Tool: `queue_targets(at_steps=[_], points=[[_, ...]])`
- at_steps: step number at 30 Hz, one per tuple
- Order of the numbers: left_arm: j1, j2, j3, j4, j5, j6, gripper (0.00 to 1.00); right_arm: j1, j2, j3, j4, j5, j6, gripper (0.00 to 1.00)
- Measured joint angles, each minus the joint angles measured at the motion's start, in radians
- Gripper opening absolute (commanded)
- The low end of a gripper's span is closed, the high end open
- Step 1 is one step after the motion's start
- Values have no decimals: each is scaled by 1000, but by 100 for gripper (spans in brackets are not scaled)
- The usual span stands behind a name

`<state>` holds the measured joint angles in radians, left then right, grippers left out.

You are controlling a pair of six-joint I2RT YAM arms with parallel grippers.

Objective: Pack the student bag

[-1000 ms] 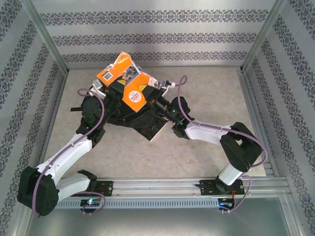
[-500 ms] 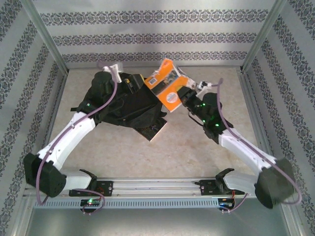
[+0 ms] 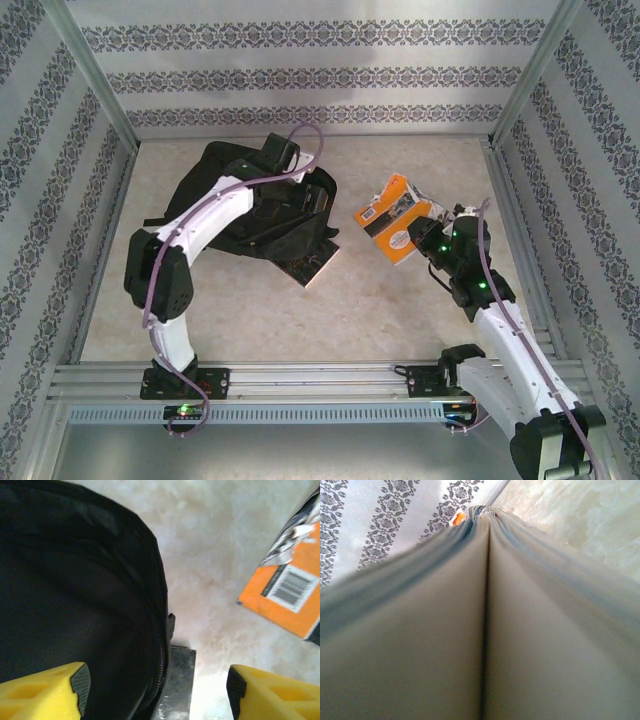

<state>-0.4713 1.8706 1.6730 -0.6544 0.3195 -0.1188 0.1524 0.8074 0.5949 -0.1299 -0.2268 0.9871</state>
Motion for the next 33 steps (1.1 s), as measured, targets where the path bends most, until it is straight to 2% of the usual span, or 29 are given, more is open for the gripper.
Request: queue_targets(at_steps=[11,15,21,22,27,33], points=[[0,105,29,-58,18,59,57,-46,-12,-43,-16,-65,0,0],[0,115,29,-57,22,60,40,-46,-3,-43,-7,-79,0,0],[0,117,29,-57,21,58,3,-46,12,-43,4,-92,0,0],[0,117,29,-57,18,58,0,-46,13,-43,7,-97,0,0],[2,101,16,-41,5,47,0,-40,25,-43,17,-108,0,0],[18,-51,-91,61,1,-18,0,23,34,-40,18,-107,-21,0]])
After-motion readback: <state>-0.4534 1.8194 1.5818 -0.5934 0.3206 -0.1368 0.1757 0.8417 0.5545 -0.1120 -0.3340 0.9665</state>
